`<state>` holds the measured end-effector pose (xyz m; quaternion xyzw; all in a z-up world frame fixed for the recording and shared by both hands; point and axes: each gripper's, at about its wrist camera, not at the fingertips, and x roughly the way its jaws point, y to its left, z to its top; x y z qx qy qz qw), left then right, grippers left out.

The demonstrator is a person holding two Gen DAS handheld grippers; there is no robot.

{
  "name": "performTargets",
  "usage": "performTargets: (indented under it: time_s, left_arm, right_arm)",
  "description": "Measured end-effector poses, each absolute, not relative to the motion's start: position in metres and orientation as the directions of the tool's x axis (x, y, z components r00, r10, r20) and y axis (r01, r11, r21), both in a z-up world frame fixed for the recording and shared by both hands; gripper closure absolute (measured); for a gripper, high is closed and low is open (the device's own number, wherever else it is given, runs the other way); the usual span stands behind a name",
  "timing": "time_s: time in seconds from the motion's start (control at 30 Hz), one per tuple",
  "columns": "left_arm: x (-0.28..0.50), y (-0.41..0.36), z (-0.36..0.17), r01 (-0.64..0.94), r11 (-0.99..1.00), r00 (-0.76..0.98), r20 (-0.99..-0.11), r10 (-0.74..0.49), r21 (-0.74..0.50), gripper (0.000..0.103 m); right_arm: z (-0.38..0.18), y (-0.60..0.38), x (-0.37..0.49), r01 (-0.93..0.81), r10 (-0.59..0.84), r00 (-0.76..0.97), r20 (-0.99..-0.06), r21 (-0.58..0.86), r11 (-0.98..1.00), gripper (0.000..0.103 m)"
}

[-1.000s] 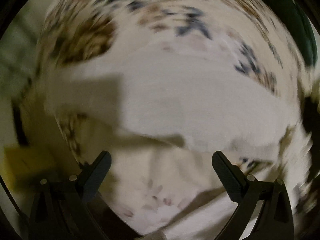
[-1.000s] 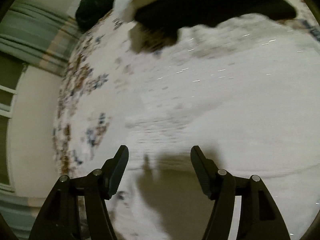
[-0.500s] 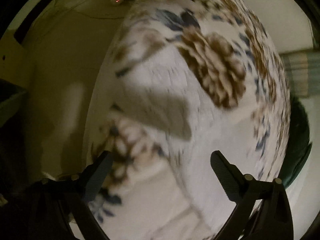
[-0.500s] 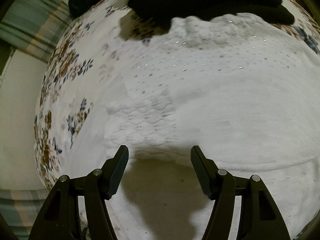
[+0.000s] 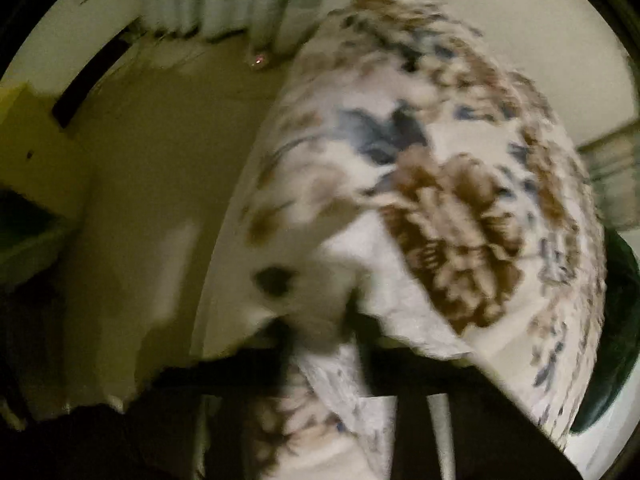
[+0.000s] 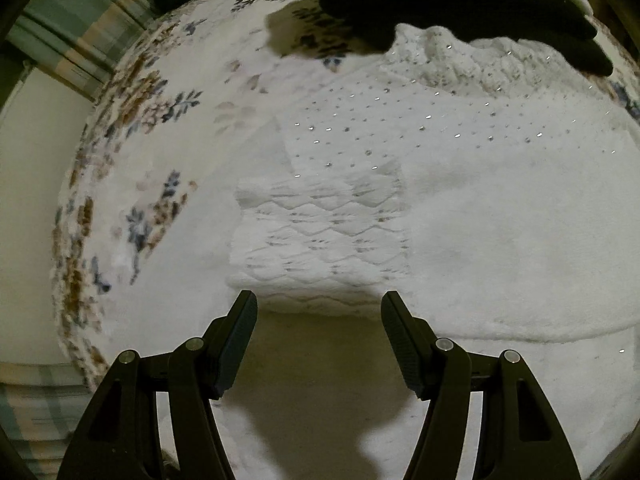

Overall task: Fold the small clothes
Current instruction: 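Grasp the other sleeve cuff with the left gripper and lift it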

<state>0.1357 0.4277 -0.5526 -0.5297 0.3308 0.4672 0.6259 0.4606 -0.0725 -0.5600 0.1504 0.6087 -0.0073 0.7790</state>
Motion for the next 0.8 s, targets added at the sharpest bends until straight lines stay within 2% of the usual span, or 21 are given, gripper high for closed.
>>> performTargets:
  time_s: [0.1,0.2,0.27,0.33,0.4,0.6,0.8]
  left_arm:
    - [0.145,0.428,-0.537,-0.935,0.082,0.353,-0.895,0.271,-0.344,0.094]
    - [0.157,0.427,-0.514,-0.926,0.176,0.375,-0.873,0.31,-0.335,0.095]
    - [0.167,0.422,-0.494,-0.91,0.249,0.401,-0.852,0.337,-0.33,0.095]
    - [0.177,0.415,-0.473,-0.892,0.32,0.426,-0.827,0.366,-0.318,0.095]
    - [0.193,0.4,-0.447,-0.864,0.406,0.459,-0.799,0.389,-0.299,0.095]
    - [0.243,0.327,-0.381,-0.733,0.629,0.571,-0.737,0.362,-0.259,0.095]
    - [0.297,0.207,-0.33,-0.51,0.821,0.683,-0.701,0.204,-0.258,0.095]
  right_arm:
    - [-0.561,-0.072,0.461,0.18,-0.02,0.247,-0.969,0.025,0.983,0.036]
    - [-0.565,-0.075,0.46,0.161,-0.203,0.224,-0.953,-0.169,0.972,0.028]
    - [-0.565,-0.082,0.458,0.166,-0.262,0.218,-0.94,-0.229,0.959,0.023]
    - [-0.566,-0.09,0.455,0.171,-0.281,0.217,-0.935,-0.247,0.954,0.013]
    - [-0.566,-0.098,0.454,0.171,-0.288,0.218,-0.932,-0.254,0.952,0.01]
    - [-0.565,-0.131,0.454,0.191,-0.187,0.205,-0.961,-0.148,0.97,0.009]
    - [-0.545,-0.191,0.437,0.247,-0.133,0.22,-0.967,-0.077,0.966,0.009]
